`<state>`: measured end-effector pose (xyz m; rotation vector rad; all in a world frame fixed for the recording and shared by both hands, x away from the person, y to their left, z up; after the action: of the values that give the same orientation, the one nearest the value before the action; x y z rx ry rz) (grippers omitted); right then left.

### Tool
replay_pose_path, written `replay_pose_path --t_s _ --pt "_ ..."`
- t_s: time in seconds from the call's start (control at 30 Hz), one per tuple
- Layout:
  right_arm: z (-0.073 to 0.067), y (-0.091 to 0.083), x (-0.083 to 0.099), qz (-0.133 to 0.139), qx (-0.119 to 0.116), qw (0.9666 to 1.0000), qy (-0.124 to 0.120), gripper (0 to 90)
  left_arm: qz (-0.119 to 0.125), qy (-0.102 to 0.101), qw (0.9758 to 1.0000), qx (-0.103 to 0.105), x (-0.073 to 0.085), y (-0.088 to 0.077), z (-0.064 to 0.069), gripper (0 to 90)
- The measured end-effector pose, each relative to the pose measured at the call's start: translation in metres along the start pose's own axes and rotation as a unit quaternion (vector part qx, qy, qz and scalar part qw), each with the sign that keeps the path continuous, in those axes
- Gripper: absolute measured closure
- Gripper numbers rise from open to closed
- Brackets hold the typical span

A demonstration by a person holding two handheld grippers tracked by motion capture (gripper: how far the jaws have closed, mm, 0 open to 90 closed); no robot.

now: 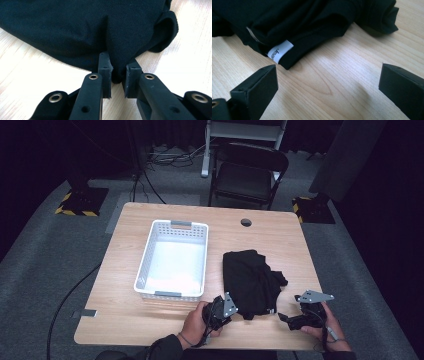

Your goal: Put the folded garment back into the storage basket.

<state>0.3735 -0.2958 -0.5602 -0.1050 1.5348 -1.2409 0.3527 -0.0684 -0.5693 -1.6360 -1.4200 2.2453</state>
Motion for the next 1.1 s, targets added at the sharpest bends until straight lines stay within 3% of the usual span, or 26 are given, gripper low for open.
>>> replay_pose_path --t_s 0.57,0.7,1.1 --pt "0.005 0.0 -0.035 0.009 0.011 0.9997 -0.022 2.6 0.0 -0.006 0.9999 0.01 0.0 0.0 0.0 78.4" --pt "0.008 0.004 -0.042 0.008 0.016 0.9996 -0.022 2.6 0.0 0.0 1.0 0.007 0.0 0.0 0.0 78.3" --pt "0.008 0.01 -0.067 0.021 0.012 0.9992 -0.033 2.6 0.001 -0.001 1.0 0.008 0.0 0.0 0.0 78.3"
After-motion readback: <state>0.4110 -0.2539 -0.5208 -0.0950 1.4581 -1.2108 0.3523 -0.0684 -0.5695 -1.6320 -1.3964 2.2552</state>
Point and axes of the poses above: each handheld gripper's, and its own axes: y roughly forward along the jaws, x roughly out of its underside, z roughly to its right, the point moved 9 cm from there along y, roughly forward along the jaws, and after that the axes turned 11 degrees about -y, right-handed, at the moved point
